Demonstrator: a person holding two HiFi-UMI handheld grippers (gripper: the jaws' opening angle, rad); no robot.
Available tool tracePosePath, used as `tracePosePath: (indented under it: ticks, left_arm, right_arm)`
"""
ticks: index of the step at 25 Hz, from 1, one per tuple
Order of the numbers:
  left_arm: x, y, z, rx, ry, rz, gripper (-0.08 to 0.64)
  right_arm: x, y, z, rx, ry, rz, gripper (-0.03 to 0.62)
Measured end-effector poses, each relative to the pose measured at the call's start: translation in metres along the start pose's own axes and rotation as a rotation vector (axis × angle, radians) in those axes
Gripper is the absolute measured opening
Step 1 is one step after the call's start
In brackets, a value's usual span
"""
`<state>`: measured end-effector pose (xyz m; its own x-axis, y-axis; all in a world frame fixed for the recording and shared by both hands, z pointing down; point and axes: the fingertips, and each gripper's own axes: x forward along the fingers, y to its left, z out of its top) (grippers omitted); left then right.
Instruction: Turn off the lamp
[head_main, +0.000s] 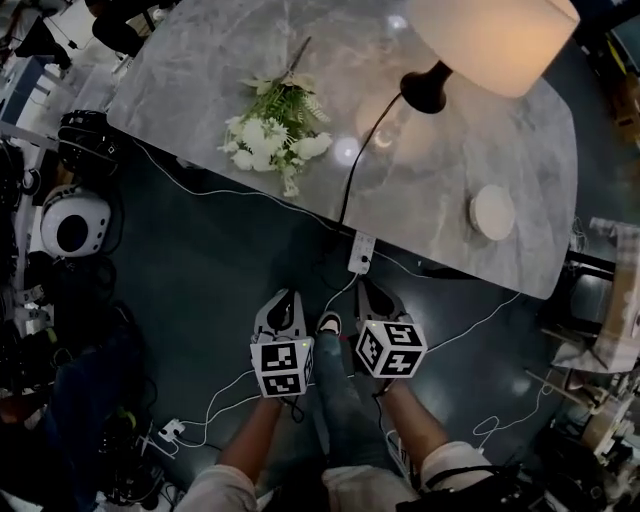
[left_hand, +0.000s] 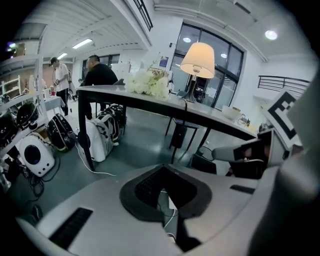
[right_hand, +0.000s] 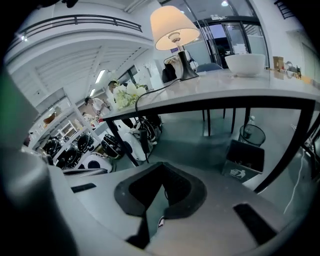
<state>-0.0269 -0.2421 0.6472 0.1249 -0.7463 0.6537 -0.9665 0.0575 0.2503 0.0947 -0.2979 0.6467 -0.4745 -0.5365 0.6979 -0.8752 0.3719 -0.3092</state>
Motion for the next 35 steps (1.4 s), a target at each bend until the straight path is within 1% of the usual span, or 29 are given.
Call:
tracePosePath:
  ticks: [4,7,12,16,23,26,35]
  left_arm:
    - [0.022,0.006,-0.026,-0.012,-0.002,0.002,-0.005]
    - [0.034,0.008,-0.042,-0.022,-0.003,0.005,-0.005]
    - [0.044,0.015,-0.051,-0.018,-0.013,0.011,-0.005]
    - [0.046,0.022,-0.050,0.003,-0.022,0.018,-0.005]
    - [0.044,0.033,-0.038,-0.015,-0.052,0.042,-0.005]
    - [0.043,0.037,-0.039,-0.018,-0.049,0.048,-0.005]
    - [0.046,0.041,-0.038,-0.022,-0.045,0.050,-0.005]
  right_arm:
    - [0.019,-0.007,-0.015,-0.003,-0.016,0.009,-0.002]
    - [0.028,-0.012,-0.024,-0.029,-0.026,0.021,-0.002]
    - [0.033,-0.015,-0.017,-0.048,-0.076,0.047,-0.002]
    - [0.032,-0.009,-0.003,-0.052,-0.111,0.076,-0.001]
    - [0.034,0.013,0.015,-0.107,-0.135,0.133,0.003]
    - [0.036,0.021,0.019,-0.119,-0.127,0.158,0.059]
    - [0.048,0.036,0.032,-0.153,-0.125,0.209,0.101]
